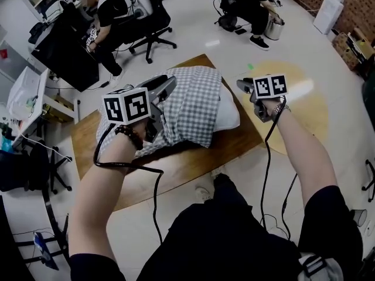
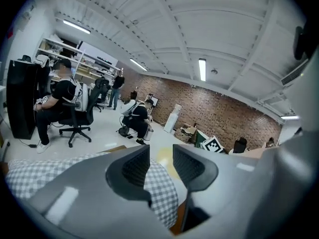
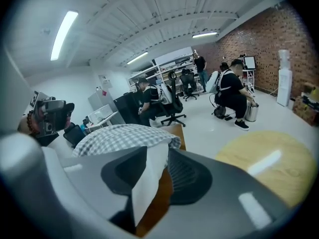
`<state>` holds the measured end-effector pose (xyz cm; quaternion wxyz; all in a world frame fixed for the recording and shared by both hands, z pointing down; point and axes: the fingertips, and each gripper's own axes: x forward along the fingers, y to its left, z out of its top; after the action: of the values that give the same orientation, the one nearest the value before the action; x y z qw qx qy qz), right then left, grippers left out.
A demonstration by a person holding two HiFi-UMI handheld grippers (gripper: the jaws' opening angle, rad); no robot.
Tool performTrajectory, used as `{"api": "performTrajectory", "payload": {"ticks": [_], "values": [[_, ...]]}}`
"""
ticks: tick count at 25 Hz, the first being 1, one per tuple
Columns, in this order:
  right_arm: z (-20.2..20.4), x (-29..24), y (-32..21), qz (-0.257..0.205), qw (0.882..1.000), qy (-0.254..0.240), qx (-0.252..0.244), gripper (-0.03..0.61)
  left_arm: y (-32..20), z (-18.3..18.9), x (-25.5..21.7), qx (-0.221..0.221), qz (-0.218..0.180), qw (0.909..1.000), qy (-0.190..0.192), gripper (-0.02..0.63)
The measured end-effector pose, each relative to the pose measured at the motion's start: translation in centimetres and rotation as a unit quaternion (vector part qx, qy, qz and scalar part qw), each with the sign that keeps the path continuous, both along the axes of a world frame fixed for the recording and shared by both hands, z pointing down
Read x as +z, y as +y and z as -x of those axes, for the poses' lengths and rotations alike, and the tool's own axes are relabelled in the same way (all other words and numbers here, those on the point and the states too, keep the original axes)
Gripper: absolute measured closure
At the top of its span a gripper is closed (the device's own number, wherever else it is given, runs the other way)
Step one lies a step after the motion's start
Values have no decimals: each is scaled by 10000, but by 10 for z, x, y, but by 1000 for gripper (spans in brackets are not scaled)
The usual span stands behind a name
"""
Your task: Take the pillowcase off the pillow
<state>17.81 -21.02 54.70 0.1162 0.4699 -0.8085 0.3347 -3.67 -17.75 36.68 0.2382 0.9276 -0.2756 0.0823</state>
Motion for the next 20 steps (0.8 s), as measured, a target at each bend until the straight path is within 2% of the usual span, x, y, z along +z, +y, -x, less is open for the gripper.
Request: {"api": "performTrajectory", "payload": {"ticks": [3,5,10,12,15,20], "values": [[-1,6,-20,115,9999,-79,-68,434,-23,-14,5,282,172,9993,-178,462],[-4,11,-35,222,9995,-155,-142,425,-42,-27,3,473,178,9985,-190,459],[-4,35,-61,485,9971,-418,-413,414,-77,-56,14,968,479,9940,-198,446],[-5,43,-75,600,9952,-513,-574,412,-95,-72,16,1236,583,9904,-228,445],[-8,50,-100,762,9918,-670,-772,408,-128,-90,26,1568,808,9830,-510,434],[-8,68,-130,1023,9848,-947,-1033,408,-183,-104,44,2021,1033,9700,-875,420]]}}
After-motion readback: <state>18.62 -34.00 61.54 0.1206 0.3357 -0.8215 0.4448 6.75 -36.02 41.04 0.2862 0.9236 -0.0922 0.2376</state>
